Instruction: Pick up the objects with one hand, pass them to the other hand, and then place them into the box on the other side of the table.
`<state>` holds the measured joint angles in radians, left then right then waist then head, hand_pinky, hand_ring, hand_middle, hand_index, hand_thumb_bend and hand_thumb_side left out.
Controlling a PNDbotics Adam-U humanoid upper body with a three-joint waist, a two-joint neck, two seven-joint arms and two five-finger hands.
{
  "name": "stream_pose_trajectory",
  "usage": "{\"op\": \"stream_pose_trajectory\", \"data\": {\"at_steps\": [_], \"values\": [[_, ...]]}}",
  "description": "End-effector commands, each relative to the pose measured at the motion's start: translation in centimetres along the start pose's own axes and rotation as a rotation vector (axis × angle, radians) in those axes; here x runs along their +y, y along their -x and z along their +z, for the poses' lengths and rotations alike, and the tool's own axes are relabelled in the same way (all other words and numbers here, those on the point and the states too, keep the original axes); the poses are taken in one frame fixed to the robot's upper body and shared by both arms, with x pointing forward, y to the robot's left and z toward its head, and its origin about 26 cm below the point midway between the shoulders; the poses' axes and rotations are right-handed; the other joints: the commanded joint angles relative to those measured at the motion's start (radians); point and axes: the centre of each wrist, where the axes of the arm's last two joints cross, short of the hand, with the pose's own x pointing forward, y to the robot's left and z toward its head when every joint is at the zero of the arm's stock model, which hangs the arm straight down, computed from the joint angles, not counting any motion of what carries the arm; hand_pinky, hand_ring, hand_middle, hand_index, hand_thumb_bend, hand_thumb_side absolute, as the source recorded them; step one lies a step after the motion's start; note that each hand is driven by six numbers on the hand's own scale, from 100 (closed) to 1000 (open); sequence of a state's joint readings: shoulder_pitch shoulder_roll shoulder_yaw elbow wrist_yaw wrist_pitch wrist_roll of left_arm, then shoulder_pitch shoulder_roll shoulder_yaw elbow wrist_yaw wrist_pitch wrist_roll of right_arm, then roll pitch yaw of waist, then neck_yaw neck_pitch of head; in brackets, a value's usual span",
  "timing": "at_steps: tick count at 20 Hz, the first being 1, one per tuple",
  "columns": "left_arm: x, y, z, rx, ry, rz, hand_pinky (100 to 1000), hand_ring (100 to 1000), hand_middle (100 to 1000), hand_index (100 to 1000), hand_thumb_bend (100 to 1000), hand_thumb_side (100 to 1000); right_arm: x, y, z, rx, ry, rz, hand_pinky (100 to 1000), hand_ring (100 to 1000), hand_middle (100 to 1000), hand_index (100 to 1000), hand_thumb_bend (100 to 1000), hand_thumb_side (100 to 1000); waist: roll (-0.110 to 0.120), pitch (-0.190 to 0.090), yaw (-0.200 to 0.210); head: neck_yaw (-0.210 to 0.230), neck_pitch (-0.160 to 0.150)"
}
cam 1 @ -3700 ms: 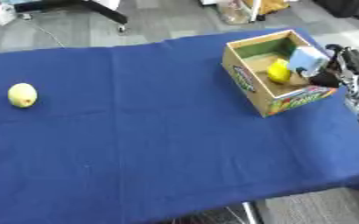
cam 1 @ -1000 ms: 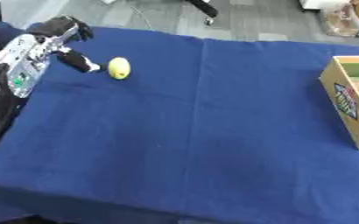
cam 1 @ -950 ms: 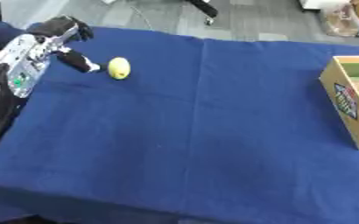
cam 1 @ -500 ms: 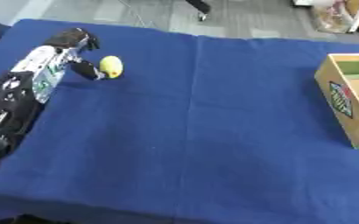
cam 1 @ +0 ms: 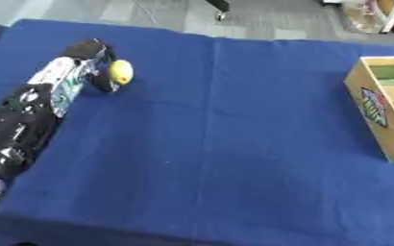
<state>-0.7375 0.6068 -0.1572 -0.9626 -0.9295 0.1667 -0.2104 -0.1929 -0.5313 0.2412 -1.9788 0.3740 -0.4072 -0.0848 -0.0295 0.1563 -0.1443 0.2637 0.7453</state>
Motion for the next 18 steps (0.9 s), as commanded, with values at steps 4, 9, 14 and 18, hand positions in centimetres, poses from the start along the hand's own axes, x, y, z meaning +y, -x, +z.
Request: {"op": "stream_pose_trajectory", "data": {"at_steps": [4, 9, 14, 18], "values": [[1.0, 0.2, 0.2, 0.008, -0.137, 0.041, 733, 582, 471, 568, 112, 100, -0.4, -0.4, -0.3, -0.017, 0.008, 0.006, 827, 578, 469, 838, 100, 408, -0.008, -0.001, -0.001, 0.005, -0.006], [3.1, -0.5, 1.5, -0.062, -0.259, 0.165, 714, 569, 448, 533, 100, 100, -0.3, -0.4, -0.1, -0.006, 0.003, 0.003, 827, 575, 466, 837, 100, 410, -0.003, -0.009, 0.009, -0.001, 0.003], [6.9, -2.2, 5.0, -0.224, -0.339, 0.364, 689, 553, 433, 516, 100, 100, -0.1, -0.5, 0.0, -0.009, -0.006, -0.007, 825, 572, 465, 837, 100, 400, 0.004, -0.021, 0.020, -0.018, 0.012], [9.4, -4.3, 9.1, -0.412, -0.342, 0.570, 672, 541, 430, 510, 100, 144, 0.3, -0.7, -0.3, -0.028, -0.004, -0.028, 822, 566, 461, 833, 100, 388, 0.006, -0.031, 0.025, -0.041, 0.019]]}}
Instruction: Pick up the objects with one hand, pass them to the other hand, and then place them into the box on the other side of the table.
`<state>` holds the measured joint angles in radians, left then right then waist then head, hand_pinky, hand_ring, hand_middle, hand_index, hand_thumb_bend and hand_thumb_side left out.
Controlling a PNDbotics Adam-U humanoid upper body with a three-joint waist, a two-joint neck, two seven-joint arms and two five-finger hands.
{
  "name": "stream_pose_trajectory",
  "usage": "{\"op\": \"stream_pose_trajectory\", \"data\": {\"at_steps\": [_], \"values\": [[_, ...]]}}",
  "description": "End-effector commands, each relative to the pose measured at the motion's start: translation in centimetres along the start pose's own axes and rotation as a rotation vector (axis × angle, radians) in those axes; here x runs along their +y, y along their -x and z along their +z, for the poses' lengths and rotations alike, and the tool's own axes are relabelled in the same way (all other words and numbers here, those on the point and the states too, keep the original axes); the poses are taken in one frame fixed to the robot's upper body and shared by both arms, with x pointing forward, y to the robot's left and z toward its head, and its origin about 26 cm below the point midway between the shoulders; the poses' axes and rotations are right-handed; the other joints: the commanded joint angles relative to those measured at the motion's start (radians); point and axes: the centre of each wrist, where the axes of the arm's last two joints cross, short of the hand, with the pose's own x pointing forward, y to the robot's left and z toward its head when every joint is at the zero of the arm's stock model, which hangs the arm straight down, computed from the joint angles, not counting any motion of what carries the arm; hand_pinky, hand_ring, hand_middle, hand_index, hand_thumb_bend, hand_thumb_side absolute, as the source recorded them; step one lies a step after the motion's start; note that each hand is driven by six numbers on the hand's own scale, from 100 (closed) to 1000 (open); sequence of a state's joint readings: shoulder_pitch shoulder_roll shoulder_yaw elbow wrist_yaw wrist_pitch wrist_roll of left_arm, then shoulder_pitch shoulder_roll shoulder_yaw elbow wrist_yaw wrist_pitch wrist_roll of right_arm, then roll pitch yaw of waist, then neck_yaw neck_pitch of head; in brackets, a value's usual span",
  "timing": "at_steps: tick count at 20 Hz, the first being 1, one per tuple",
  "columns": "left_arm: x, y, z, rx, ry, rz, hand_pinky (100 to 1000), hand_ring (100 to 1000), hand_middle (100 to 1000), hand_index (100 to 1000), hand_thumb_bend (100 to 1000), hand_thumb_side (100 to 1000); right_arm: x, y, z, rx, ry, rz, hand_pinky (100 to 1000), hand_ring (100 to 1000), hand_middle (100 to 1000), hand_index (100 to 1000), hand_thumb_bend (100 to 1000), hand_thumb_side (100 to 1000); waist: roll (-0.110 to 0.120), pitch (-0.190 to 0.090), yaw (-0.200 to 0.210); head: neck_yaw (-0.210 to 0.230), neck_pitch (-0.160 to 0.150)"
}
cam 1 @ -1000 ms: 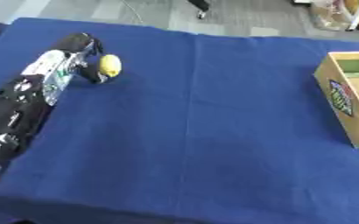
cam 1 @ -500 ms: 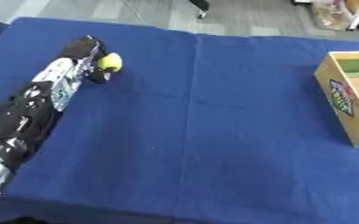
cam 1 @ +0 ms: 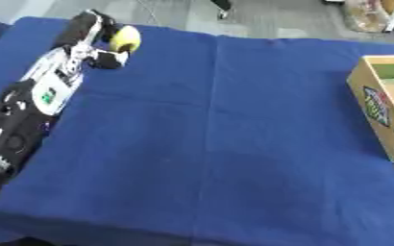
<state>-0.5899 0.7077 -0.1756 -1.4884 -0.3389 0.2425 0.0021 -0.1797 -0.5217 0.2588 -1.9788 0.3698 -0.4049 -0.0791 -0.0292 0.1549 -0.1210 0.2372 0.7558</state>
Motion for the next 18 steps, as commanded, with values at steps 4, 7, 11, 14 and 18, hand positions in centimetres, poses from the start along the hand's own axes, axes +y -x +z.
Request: {"op": "stream_pose_trajectory", "data": {"at_steps": [4, 7, 11, 14, 18], "values": [[3.2, -6.5, 3.5, -0.245, 0.067, 0.334, 663, 537, 429, 508, 100, 194, 0.1, -0.8, -1.5, -0.074, 0.017, -0.037, 815, 558, 457, 830, 100, 376, 0.005, -0.036, 0.008, -0.080, 0.014], [2.8, -8.7, 5.2, -0.329, 0.170, 0.498, 660, 537, 429, 508, 100, 218, 0.6, -1.2, -2.4, -0.114, 0.023, -0.069, 808, 552, 453, 827, 100, 366, 0.002, -0.038, 0.013, -0.137, 0.014], [1.7, -10.5, 6.1, -0.394, 0.290, 0.673, 659, 535, 431, 510, 100, 250, 0.9, -1.7, -3.6, -0.167, 0.031, -0.108, 798, 542, 447, 818, 100, 354, -0.003, -0.041, 0.017, -0.183, 0.014], [0.6, -11.2, 6.3, -0.408, 0.373, 0.771, 657, 532, 432, 510, 100, 265, 1.2, -2.0, -4.4, -0.198, 0.035, -0.134, 782, 529, 434, 814, 100, 337, -0.005, -0.041, 0.019, -0.204, 0.014], [-0.9, -12.0, 6.4, -0.411, 0.487, 0.863, 659, 532, 434, 512, 100, 280, 1.3, -2.6, -5.9, -0.276, 0.030, -0.137, 760, 521, 427, 820, 100, 286, -0.007, -0.043, 0.020, -0.220, 0.014]]}}
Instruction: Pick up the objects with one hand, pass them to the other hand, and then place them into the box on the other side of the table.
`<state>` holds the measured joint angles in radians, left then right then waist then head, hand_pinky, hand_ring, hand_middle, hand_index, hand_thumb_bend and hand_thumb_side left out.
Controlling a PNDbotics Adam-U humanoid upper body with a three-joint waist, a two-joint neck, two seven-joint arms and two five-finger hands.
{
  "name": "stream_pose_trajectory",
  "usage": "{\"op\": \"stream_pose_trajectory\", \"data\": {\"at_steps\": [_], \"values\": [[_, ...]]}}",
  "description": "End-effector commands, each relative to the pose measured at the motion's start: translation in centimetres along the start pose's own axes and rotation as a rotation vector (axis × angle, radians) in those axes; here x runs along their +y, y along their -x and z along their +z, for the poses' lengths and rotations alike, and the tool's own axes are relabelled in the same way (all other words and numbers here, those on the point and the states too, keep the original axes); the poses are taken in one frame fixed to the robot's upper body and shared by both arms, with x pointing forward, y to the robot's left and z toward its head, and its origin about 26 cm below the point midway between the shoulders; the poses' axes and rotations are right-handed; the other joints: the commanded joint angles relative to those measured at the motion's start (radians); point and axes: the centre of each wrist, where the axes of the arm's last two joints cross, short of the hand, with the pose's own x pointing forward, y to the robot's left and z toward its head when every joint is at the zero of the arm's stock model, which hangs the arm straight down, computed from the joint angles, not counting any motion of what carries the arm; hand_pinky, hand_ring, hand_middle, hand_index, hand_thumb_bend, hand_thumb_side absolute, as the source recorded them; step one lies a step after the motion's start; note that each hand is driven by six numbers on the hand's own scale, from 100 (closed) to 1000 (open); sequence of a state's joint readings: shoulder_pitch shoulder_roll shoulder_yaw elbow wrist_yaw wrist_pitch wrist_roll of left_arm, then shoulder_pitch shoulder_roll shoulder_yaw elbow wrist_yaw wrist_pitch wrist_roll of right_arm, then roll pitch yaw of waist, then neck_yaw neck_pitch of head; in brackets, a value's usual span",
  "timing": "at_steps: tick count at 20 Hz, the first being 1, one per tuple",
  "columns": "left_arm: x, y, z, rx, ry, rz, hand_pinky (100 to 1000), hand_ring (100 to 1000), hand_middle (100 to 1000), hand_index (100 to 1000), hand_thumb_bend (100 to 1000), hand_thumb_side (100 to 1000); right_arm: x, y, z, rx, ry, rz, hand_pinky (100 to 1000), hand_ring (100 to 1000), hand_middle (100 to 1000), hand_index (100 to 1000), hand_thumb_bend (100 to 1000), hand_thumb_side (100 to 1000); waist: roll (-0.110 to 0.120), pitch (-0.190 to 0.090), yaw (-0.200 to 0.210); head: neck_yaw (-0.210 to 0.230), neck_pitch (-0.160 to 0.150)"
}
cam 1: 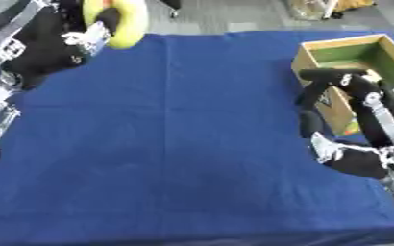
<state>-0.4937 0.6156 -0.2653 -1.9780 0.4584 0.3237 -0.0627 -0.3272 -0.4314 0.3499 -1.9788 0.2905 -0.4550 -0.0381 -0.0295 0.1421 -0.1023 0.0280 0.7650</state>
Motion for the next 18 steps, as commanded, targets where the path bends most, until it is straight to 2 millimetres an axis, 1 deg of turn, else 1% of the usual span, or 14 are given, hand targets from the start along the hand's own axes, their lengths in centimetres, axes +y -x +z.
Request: {"op": "stream_pose_trajectory", "data": {"at_steps": [1, 3, 6, 10, 12, 13, 15, 17, 18], "values": [[-0.8, -0.6, -0.3, -0.019, 0.076, 0.059, 659, 532, 434, 512, 100, 281, -0.5, -0.6, -1.6, -0.089, -0.010, 0.015, 756, 521, 427, 822, 100, 277, -0.007, -0.030, 0.001, -0.013, 0.005], [-1.3, -0.4, -0.5, -0.014, 0.121, 0.095, 661, 532, 435, 513, 100, 287, -0.7, -0.8, -2.5, -0.142, -0.028, 0.040, 735, 510, 414, 827, 100, 263, -0.007, -0.031, 0.001, -0.017, 0.005], [-2.0, -0.2, -0.6, 0.003, 0.183, 0.136, 661, 532, 435, 513, 100, 296, -1.0, -1.1, -3.9, -0.209, -0.064, 0.099, 710, 493, 385, 831, 100, 271, -0.007, -0.031, 0.002, -0.021, 0.005], [-2.9, 0.0, -0.8, 0.042, 0.276, 0.160, 662, 532, 435, 514, 100, 302, -1.0, -1.6, -5.5, -0.295, -0.134, 0.195, 686, 480, 349, 849, 177, 288, -0.007, -0.031, 0.004, -0.020, 0.005], [-3.3, 0.1, -0.9, 0.060, 0.314, 0.162, 662, 532, 435, 514, 100, 303, -0.9, -1.8, -5.9, -0.313, -0.159, 0.236, 677, 473, 336, 854, 191, 289, -0.007, -0.030, 0.005, -0.019, 0.005], [-3.4, 0.1, -0.9, 0.069, 0.329, 0.162, 662, 535, 435, 514, 100, 302, -0.9, -1.8, -6.1, -0.318, -0.165, 0.255, 629, 455, 312, 857, 215, 285, -0.007, -0.030, 0.006, -0.017, 0.005], [-3.8, 0.3, -1.0, 0.090, 0.355, 0.162, 663, 539, 436, 515, 100, 301, -0.8, -1.9, -6.3, -0.321, -0.170, 0.290, 595, 435, 284, 863, 236, 281, -0.007, -0.029, 0.007, -0.014, 0.005], [-4.0, 0.4, -1.0, 0.108, 0.368, 0.157, 664, 543, 435, 515, 100, 302, -0.8, -2.0, -6.5, -0.333, -0.173, 0.327, 579, 415, 253, 867, 280, 269, -0.008, -0.029, 0.009, -0.012, 0.005], [-4.0, 0.4, -1.0, 0.114, 0.373, 0.155, 664, 543, 435, 515, 100, 302, -0.8, -2.0, -6.6, -0.343, -0.175, 0.347, 579, 415, 253, 867, 280, 269, -0.008, -0.029, 0.009, -0.012, 0.005]]}}
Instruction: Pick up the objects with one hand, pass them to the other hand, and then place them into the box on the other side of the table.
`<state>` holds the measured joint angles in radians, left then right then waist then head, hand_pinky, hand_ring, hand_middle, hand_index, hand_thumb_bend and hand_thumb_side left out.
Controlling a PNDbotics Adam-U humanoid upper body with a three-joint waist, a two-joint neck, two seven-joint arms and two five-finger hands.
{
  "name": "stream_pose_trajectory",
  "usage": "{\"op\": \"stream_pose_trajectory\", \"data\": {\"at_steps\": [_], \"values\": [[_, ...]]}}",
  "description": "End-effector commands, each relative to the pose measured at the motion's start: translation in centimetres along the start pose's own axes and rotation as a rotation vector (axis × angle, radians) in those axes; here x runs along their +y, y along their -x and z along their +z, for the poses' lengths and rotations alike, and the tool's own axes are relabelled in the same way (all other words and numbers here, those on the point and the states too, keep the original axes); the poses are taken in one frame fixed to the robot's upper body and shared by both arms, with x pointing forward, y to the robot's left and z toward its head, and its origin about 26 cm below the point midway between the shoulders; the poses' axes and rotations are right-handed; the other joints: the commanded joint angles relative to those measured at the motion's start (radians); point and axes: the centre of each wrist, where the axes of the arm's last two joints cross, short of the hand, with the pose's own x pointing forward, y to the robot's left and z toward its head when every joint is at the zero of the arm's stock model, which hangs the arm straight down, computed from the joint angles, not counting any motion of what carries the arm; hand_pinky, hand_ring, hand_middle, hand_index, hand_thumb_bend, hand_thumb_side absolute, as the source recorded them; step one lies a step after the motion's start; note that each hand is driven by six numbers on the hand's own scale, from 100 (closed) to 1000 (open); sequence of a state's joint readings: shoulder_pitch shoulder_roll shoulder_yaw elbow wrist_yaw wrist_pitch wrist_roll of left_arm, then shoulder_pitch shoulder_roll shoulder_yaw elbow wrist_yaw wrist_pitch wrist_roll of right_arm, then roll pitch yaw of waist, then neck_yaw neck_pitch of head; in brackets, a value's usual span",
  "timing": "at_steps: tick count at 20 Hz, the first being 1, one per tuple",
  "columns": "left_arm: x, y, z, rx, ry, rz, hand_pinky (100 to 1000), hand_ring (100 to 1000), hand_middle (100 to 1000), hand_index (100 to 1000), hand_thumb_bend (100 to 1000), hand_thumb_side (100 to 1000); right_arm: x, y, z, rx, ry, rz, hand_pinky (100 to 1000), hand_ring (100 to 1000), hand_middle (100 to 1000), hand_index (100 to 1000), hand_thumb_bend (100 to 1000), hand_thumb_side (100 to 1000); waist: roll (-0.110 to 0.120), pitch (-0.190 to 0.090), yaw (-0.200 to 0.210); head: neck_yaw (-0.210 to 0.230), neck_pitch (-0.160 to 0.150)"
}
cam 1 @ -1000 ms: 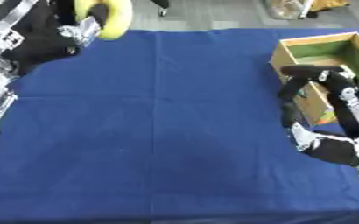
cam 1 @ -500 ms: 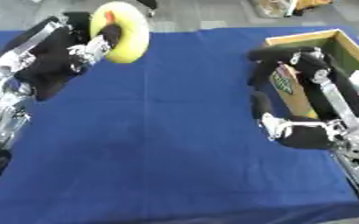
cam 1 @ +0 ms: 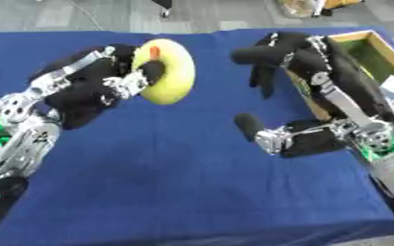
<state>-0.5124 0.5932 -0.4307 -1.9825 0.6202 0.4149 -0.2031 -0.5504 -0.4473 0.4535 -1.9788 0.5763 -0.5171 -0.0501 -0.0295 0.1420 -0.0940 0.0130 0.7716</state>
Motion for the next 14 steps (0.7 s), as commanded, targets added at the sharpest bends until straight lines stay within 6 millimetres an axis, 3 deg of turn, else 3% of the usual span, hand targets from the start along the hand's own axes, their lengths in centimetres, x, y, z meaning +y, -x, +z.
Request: {"op": "stream_pose_trajectory", "data": {"at_steps": [1, 8, 14], "values": [[0.0, -0.9, 0.1, 0.012, 0.021, -0.039, 665, 544, 436, 515, 100, 302, -0.9, -0.2, -0.6, -0.044, -0.014, 0.084, 565, 402, 236, 868, 301, 266, -0.008, -0.029, 0.002, 0.003, -0.002], [-0.4, -1.2, -0.4, 0.034, 0.075, -0.062, 668, 548, 437, 516, 100, 301, -0.7, -0.5, -2.0, -0.144, -0.012, 0.194, 514, 379, 205, 886, 365, 244, -0.008, -0.028, 0.008, 0.002, -0.002], [-0.7, -1.3, -0.7, 0.049, 0.106, -0.068, 671, 552, 438, 517, 100, 299, -0.5, -0.7, -2.6, -0.192, -0.018, 0.232, 508, 373, 193, 891, 369, 241, -0.009, -0.027, 0.011, -0.001, -0.002]]}}
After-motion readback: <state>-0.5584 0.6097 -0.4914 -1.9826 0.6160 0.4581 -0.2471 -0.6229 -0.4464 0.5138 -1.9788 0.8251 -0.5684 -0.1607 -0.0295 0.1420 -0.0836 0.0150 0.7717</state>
